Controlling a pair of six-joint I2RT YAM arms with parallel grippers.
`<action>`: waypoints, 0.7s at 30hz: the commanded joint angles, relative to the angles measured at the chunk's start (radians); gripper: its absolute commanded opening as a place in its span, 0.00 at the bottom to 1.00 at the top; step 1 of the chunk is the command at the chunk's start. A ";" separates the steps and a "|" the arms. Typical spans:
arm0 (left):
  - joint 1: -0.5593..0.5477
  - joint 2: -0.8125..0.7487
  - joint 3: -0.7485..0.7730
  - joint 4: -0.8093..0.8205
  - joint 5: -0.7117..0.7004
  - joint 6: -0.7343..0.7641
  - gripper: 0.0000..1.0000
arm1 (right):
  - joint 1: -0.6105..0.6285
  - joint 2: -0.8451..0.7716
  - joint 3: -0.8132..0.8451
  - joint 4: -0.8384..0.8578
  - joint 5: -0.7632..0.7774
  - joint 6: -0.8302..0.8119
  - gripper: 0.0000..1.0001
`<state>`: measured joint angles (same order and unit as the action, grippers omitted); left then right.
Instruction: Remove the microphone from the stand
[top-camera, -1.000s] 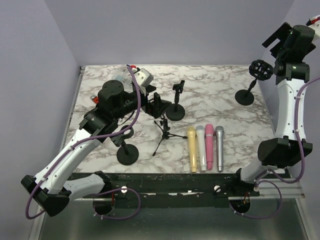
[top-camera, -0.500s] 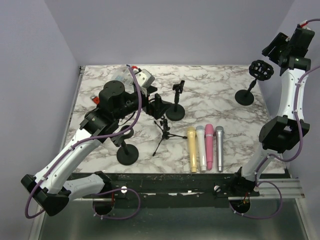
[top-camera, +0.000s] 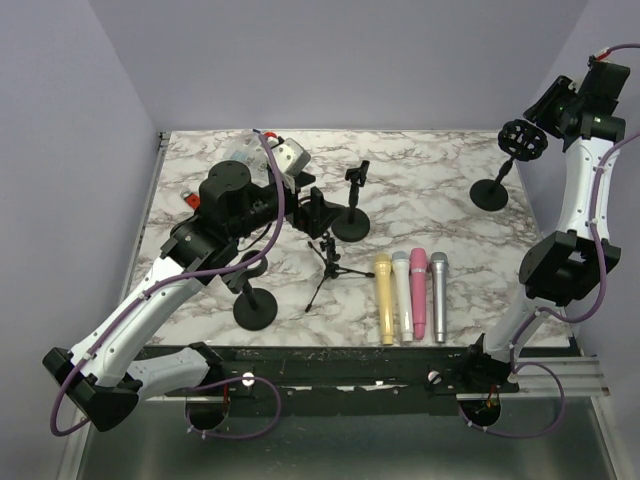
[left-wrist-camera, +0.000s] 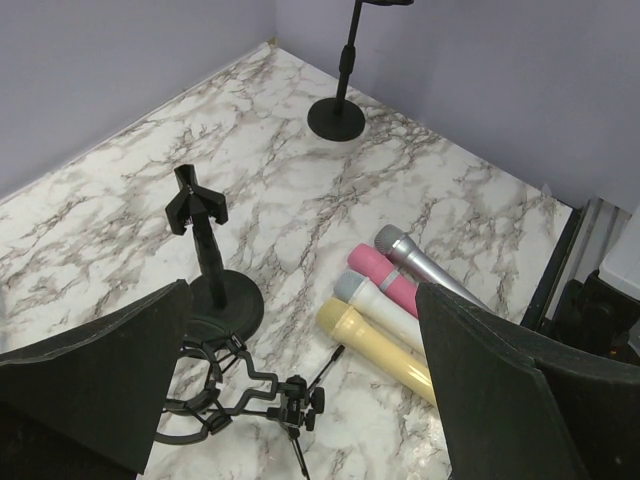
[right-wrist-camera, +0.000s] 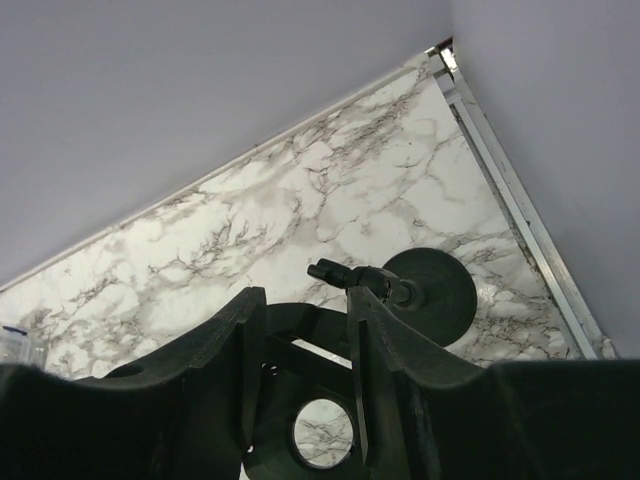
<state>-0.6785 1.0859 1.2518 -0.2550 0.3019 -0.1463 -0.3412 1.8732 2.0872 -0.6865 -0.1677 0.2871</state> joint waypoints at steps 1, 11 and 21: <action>-0.009 0.005 -0.006 0.014 0.007 0.006 0.98 | -0.011 0.031 0.031 -0.032 -0.041 -0.010 0.44; -0.010 0.008 -0.006 0.012 0.008 0.005 0.98 | -0.012 0.042 -0.010 -0.044 -0.050 -0.008 0.40; -0.009 0.013 -0.006 0.014 0.007 0.007 0.99 | -0.015 0.075 -0.010 -0.065 -0.009 -0.016 0.39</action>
<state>-0.6830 1.0927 1.2518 -0.2554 0.3019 -0.1463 -0.3473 1.9064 2.0876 -0.6952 -0.1932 0.2867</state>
